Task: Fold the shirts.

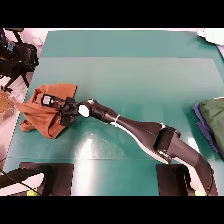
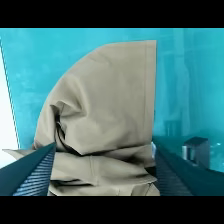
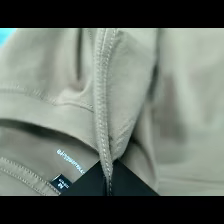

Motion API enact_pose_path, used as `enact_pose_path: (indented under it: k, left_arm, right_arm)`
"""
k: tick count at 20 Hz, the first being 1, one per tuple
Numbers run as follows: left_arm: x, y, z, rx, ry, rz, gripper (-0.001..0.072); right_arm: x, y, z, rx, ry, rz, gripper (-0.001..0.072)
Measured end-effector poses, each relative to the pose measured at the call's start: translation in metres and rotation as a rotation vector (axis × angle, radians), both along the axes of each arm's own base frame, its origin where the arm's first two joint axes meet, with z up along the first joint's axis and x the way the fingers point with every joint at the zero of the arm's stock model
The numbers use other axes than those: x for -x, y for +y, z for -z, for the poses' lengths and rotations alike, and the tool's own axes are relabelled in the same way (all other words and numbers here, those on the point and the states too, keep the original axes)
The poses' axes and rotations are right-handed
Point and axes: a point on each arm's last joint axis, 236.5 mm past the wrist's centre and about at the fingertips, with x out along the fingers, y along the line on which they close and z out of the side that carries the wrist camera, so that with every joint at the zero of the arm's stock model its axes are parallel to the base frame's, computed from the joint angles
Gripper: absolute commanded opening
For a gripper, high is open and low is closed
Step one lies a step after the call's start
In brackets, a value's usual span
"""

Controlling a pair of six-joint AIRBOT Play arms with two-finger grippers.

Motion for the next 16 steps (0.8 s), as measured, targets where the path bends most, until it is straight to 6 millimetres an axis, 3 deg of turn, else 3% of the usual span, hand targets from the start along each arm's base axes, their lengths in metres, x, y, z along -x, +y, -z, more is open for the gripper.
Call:
enact_pose_path:
  k: [3, 6, 11, 14, 16]
  left_arm:
    - [-0.001, -0.001, -0.001, 0.014, -0.005, -0.014, 0.0708]
    - [-0.002, -0.001, -0.001, 0.021, -0.012, -0.020, 0.0708]
    - [-0.005, -0.014, -0.003, 0.068, -0.023, 0.006, 0.0708]
    - [-0.004, -0.022, 0.007, 0.092, 0.004, 0.022, 0.0708]
    - [-0.002, -0.025, 0.028, 0.099, 0.056, 0.028, 0.0708]
  right_arm:
    - [-0.015, -0.023, -0.042, 0.020, -0.046, 0.012, 0.0021]
    - [-0.041, -0.077, -0.078, 0.105, -0.019, 0.097, 0.0021]
    - [-0.067, -0.214, -0.100, 0.321, 0.227, 0.338, 0.0021]
    - [-0.063, -0.303, -0.101, 0.438, 0.397, 0.495, 0.0021]
    - [-0.058, -0.356, -0.097, 0.486, 0.490, 0.594, 0.0021]
